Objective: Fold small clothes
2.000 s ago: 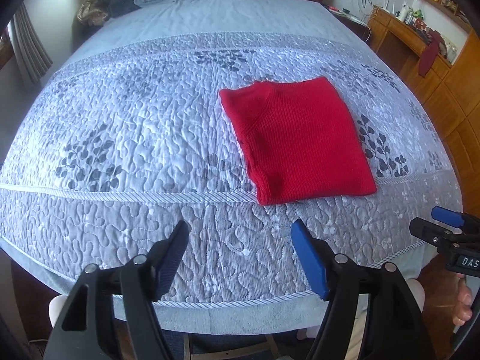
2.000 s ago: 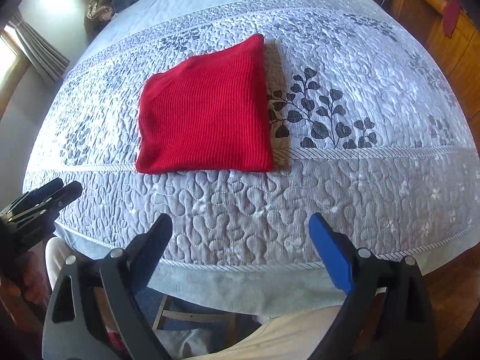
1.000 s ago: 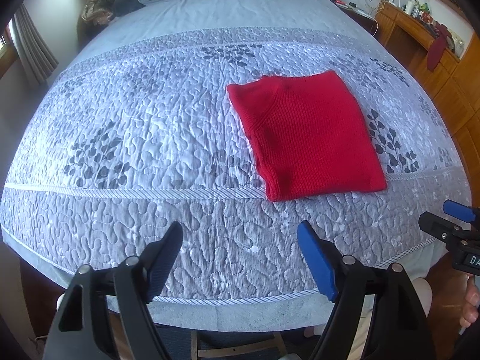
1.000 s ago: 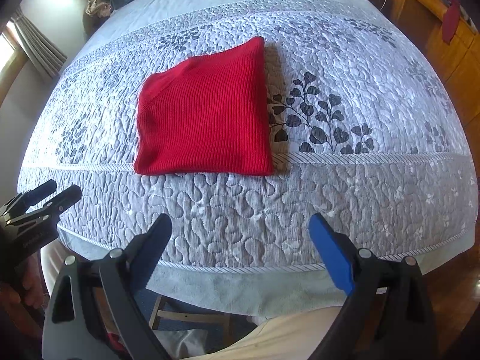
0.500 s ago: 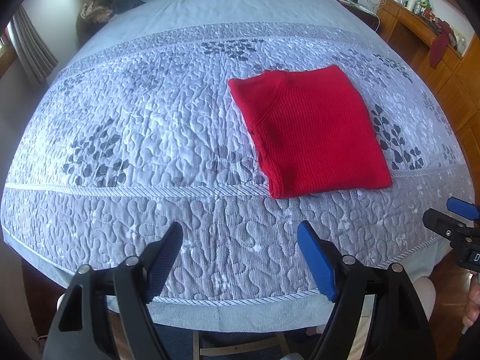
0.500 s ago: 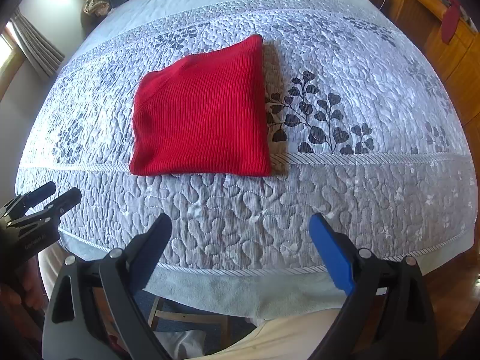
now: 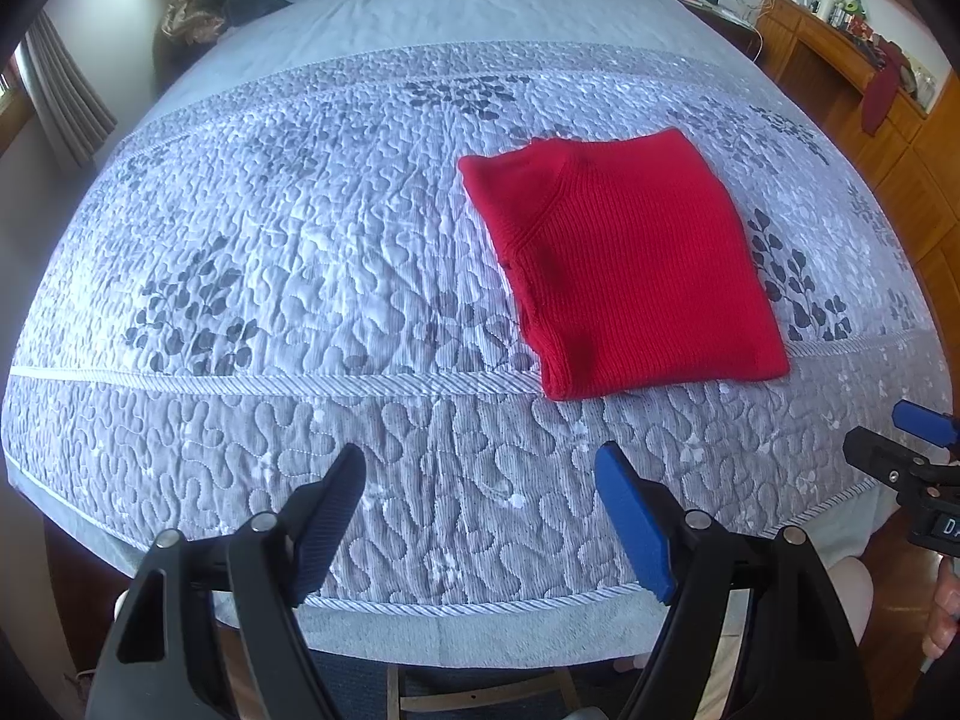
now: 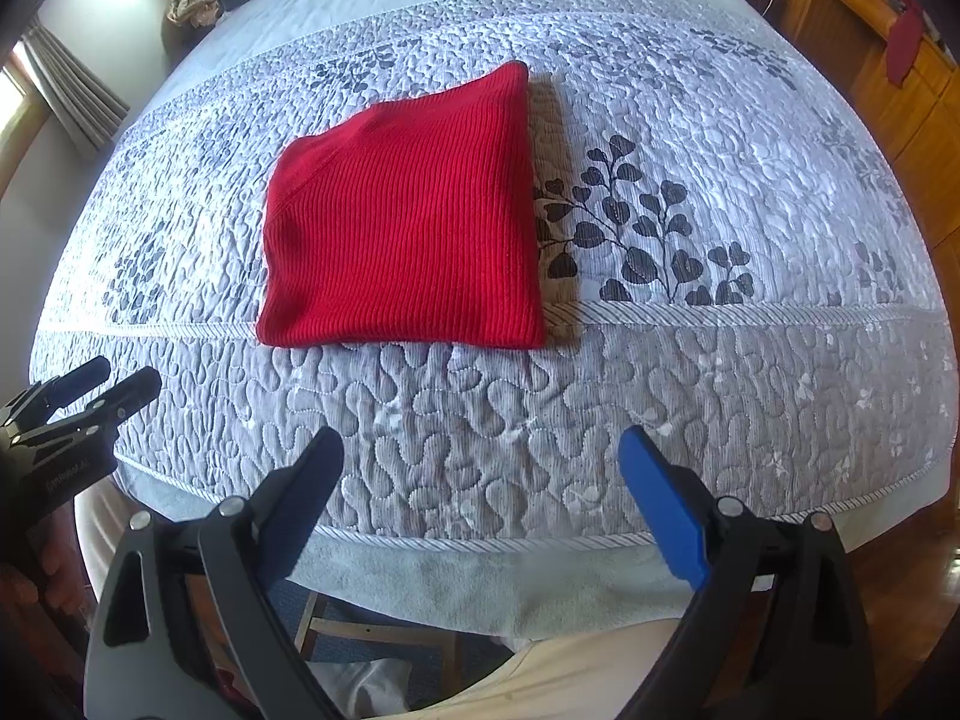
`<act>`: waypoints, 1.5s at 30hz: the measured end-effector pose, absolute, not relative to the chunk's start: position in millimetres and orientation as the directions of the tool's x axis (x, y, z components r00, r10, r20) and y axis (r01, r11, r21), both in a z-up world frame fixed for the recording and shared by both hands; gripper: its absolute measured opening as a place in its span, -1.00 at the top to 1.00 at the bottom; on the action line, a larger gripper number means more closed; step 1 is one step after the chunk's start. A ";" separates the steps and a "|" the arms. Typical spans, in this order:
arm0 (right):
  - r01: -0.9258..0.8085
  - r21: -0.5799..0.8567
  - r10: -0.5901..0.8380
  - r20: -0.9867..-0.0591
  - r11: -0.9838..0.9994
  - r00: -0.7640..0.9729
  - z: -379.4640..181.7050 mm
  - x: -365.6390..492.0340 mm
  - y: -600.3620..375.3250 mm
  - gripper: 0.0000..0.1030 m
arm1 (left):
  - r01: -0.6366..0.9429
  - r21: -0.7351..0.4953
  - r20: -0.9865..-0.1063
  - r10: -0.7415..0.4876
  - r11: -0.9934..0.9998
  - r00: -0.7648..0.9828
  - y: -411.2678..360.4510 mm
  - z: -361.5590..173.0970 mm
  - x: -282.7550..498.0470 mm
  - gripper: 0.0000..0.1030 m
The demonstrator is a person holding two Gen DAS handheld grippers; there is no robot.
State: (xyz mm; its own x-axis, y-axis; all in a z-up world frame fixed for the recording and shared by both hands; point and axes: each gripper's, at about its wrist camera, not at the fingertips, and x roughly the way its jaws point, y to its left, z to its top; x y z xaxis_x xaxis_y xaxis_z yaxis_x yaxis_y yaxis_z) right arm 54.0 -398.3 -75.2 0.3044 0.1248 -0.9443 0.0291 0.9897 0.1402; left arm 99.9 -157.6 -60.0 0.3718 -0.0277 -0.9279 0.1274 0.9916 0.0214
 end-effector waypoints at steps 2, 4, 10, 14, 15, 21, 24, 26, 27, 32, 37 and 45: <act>0.028 0.141 0.126 -0.945 0.990 0.303 -75.7 54.6 -398.4 -0.79 | 0.127 0.022 -0.928 -0.027 0.992 0.371 -157.6 -60.1 100.0 -0.54; 0.028 0.141 0.126 -0.945 0.990 0.303 -75.8 54.9 -398.5 -0.79 | 0.130 0.022 -0.929 -0.028 0.991 0.369 -156.5 -60.9 101.0 -0.54; 0.029 0.144 0.129 -0.946 0.989 0.299 -77.0 55.9 -398.8 -0.79 | 0.134 0.021 -0.933 -0.028 0.991 0.360 -154.5 -64.0 103.8 -0.54; 0.029 0.145 0.130 -0.946 0.989 0.298 -77.1 55.8 -398.4 -0.79 | 0.136 0.024 -0.932 -0.027 0.990 0.360 -155.6 -63.9 103.7 -0.54; 0.027 0.145 0.131 -0.946 0.989 0.298 -77.5 56.5 -398.8 -0.79 | 0.137 0.025 -0.932 -0.027 0.990 0.360 -155.7 -63.8 104.0 -0.54; 0.024 0.148 0.135 -0.946 0.989 0.295 -79.1 58.8 -399.5 -0.79 | 0.136 0.031 -0.933 -0.020 0.990 0.359 -155.7 -64.8 105.7 -0.54; 0.025 0.151 0.138 -0.946 0.988 0.292 -79.9 60.2 -400.7 -0.79 | 0.137 0.034 -0.934 -0.017 0.990 0.357 -155.9 -66.0 106.4 -0.54; 0.025 0.151 0.138 -0.947 0.988 0.292 -80.0 60.6 -400.9 -0.79 | 0.138 0.035 -0.934 -0.017 0.990 0.357 -156.2 -66.4 107.0 -0.54; 0.025 0.152 0.139 -0.947 0.988 0.291 -80.3 60.4 -400.8 -0.79 | 0.137 0.036 -0.934 -0.016 0.990 0.358 -156.3 -66.5 106.9 -0.54; 0.026 0.156 0.142 -0.946 0.987 0.290 -80.8 61.1 -401.8 -0.79 | 0.139 0.039 -0.933 -0.014 0.989 0.360 -156.3 -67.2 107.8 -0.54; 0.027 0.159 0.145 -0.947 0.987 0.288 -82.1 61.1 -401.6 -0.79 | 0.140 0.041 -0.933 -0.012 0.989 0.360 -155.9 -67.7 108.6 -0.54; 0.035 0.163 0.146 -0.947 0.986 0.286 -83.0 60.3 -401.3 -0.80 | 0.141 0.042 -0.933 -0.012 0.989 0.359 -157.2 -67.0 109.4 -0.54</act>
State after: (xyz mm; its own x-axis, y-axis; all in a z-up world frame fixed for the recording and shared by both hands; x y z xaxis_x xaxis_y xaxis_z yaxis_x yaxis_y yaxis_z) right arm 60.3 -401.3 -83.0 0.2864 0.1464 -0.9468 0.0347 0.9860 0.1630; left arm 109.4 -157.2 -67.0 0.3591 -0.0119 -0.9332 0.1414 0.9891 0.0418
